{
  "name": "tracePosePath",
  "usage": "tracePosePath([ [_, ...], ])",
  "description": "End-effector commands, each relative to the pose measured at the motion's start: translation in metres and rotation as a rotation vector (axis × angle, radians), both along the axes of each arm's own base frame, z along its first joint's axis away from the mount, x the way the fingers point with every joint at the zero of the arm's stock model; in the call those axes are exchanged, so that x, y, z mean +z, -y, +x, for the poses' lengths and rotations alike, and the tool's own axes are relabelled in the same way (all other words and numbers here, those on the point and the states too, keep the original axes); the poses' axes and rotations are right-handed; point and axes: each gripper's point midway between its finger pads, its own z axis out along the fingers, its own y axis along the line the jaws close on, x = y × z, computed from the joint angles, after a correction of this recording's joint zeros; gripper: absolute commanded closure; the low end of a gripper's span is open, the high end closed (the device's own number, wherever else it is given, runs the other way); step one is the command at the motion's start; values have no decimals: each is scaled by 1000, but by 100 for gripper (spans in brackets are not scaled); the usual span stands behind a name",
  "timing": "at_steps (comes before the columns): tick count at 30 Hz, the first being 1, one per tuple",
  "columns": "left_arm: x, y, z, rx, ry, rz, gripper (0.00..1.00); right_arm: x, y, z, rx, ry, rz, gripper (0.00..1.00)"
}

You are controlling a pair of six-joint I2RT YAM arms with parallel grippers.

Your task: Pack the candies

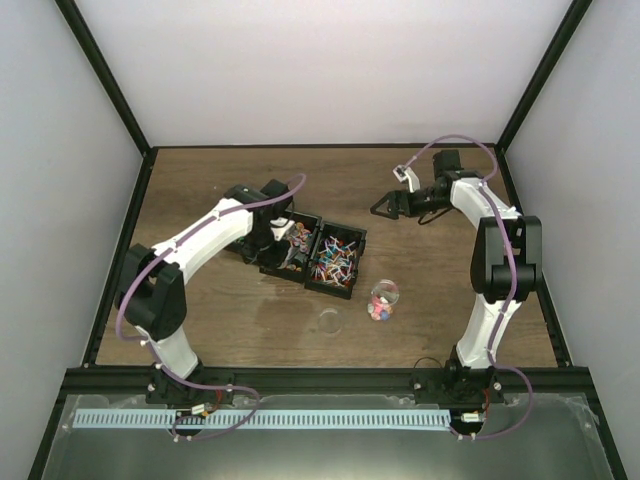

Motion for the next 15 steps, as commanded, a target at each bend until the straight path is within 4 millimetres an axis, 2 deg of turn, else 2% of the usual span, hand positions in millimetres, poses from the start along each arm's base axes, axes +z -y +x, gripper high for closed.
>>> tracePosePath([
  [1, -2, -4, 3, 10, -6, 13, 96, 7, -3, 9, 16, 32, -2, 0],
  [5, -1, -8, 14, 13, 31, 40, 96, 3, -4, 9, 17, 19, 7, 0],
  [8, -2, -10, 15, 14, 31, 48, 96, 3, -3, 10, 16, 24, -2, 0],
  [15, -17, -16, 21, 22, 14, 98, 96, 7, -1, 12, 17, 43, -21, 0],
])
